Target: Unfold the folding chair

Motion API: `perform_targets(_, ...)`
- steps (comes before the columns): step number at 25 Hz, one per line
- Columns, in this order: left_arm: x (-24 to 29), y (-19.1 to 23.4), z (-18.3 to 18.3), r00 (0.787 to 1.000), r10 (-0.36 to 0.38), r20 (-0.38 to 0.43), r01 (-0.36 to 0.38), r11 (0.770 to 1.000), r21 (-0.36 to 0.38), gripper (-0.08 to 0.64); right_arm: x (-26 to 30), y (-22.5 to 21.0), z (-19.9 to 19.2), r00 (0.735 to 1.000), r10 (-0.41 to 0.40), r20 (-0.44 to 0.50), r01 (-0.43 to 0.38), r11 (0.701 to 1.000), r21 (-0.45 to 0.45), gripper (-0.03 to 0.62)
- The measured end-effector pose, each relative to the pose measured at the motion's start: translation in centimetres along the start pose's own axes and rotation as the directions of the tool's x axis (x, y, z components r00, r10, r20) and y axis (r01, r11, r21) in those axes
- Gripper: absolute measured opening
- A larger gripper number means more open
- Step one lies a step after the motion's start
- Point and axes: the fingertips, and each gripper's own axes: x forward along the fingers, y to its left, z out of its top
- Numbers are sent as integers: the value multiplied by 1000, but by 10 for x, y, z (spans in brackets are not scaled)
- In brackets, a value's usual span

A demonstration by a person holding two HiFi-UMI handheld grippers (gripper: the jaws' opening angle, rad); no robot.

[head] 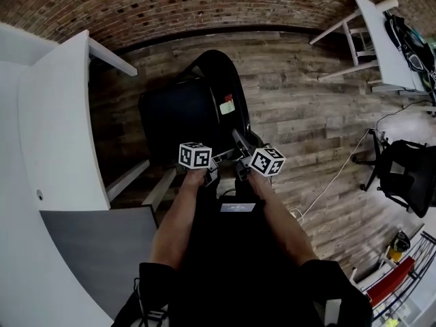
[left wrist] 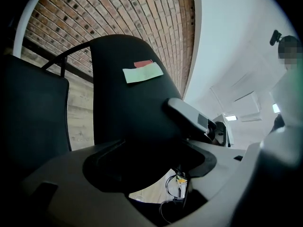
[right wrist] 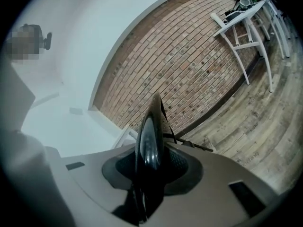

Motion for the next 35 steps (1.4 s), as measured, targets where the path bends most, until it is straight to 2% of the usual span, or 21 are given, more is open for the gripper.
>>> perform_targets(5,11,-8,-11,996,-36,-76,38,999,26,365,-19,-9,0,997,-50,56,49,999,21,107)
perform_targets(8,13,-9,-14,995,-44,-86,47,998,32,365,-24,-12,0,996,-54,75,51,998,43,109)
perform_targets(12,15,-8,-14,994,-46,-98,51,998,44,365,-24,-15,0,998,-28,59,24,998,66,112)
perform_targets(15,12,-8,-13,995,-36,-97,41,998,56,365,-24,-15,-1,998,-53,23,52,998,46,110)
perform_targets(19,8,-11,-4,998,-35,-44,37,998,50,365,-32,-16,8,997,-72,-21,72,997,2,110)
perform_targets(22,-1,-14,-5,1000,-17,-1,17,999,44,365,-40,-21,3,992,-71,-106,71,997,-12,110)
perform_targets(26,-14,-24,5,997,20,75,-24,999,47,365,-38,-22,1,981,-64,-184,67,998,13,112)
perform_targets(31,-21,-54,13,979,63,192,-74,996,47,365,-36,-14,2,960,13,-281,8,997,74,112)
perform_targets(35,-17,-69,1,961,102,257,-104,995,-5,365,-43,-7,-1,936,63,-347,-38,996,81,114)
